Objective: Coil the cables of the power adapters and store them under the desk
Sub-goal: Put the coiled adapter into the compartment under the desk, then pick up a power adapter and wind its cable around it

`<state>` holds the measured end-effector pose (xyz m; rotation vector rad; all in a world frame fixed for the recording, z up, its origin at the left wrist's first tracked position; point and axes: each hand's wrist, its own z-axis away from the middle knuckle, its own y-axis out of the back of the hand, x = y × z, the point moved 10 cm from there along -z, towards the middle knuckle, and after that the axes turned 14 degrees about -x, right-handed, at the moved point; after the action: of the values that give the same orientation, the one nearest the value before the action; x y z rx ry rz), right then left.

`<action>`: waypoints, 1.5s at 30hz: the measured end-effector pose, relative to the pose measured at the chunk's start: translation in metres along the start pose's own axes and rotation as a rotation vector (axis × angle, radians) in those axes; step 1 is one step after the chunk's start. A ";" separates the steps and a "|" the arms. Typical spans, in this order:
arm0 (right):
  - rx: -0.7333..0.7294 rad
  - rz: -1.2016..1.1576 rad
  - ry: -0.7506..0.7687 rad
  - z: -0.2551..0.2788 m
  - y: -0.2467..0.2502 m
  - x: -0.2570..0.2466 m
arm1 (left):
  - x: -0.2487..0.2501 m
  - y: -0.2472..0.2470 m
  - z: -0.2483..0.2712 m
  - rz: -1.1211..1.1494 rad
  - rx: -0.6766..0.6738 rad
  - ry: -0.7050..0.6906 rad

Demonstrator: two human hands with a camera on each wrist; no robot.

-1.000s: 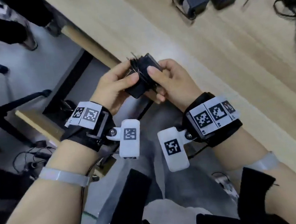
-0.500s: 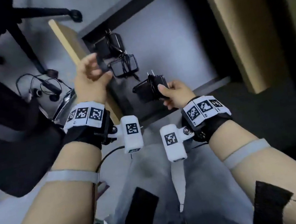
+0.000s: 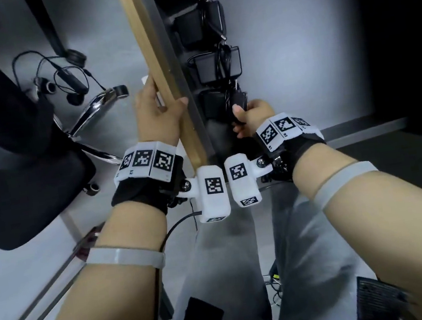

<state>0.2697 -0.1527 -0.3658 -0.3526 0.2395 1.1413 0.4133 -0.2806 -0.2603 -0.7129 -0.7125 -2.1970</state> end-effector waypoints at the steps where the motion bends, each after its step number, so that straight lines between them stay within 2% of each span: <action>1: -0.010 -0.010 -0.005 -0.001 0.000 -0.001 | 0.002 0.000 0.000 0.016 -0.008 -0.004; 5: -0.027 0.027 -0.003 0.004 0.002 -0.003 | 0.004 -0.004 0.001 0.078 -0.028 -0.009; 10: -0.019 0.054 -0.072 0.021 0.006 -0.005 | 0.004 -0.003 0.003 0.009 -0.064 0.014; 12: -0.006 0.009 -0.089 0.033 0.012 -0.009 | 0.017 0.001 0.009 -0.014 -0.014 -0.002; 14: 0.035 -0.042 -0.074 0.050 0.022 -0.017 | 0.030 0.008 0.017 -0.041 0.099 -0.023; 16: 0.059 -0.104 -0.044 0.073 0.034 -0.026 | 0.048 0.002 0.028 -0.007 0.107 -0.055; 19: -0.022 -0.229 0.027 0.119 0.048 -0.047 | 0.092 -0.033 0.040 0.073 -0.057 -0.097; 22: -0.092 -0.302 0.190 0.182 0.074 -0.078 | 0.150 -0.090 0.063 0.059 -0.254 -0.165; 27: 0.015 -0.379 0.500 0.305 0.160 -0.103 | 0.248 -0.215 0.122 -0.050 -0.568 -0.309; 32: 0.245 -0.506 0.664 0.406 0.275 -0.063 | 0.302 -0.361 0.203 -0.103 -0.858 -0.385; 37: 0.621 -0.619 0.679 0.481 0.384 0.034 | 0.299 -0.500 0.292 -0.300 -1.115 -0.422; 40: 0.832 -0.686 0.631 0.516 0.430 0.101 | 0.284 -0.566 0.338 -0.418 -1.239 -0.438; 45: 1.309 -0.422 0.451 0.586 0.465 0.181 | 0.258 -0.638 0.388 -0.578 -1.397 -0.445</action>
<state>-0.0804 0.4015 0.0375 0.5043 1.1666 0.3045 -0.1160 0.2410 0.0069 -1.8642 0.7137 -2.9278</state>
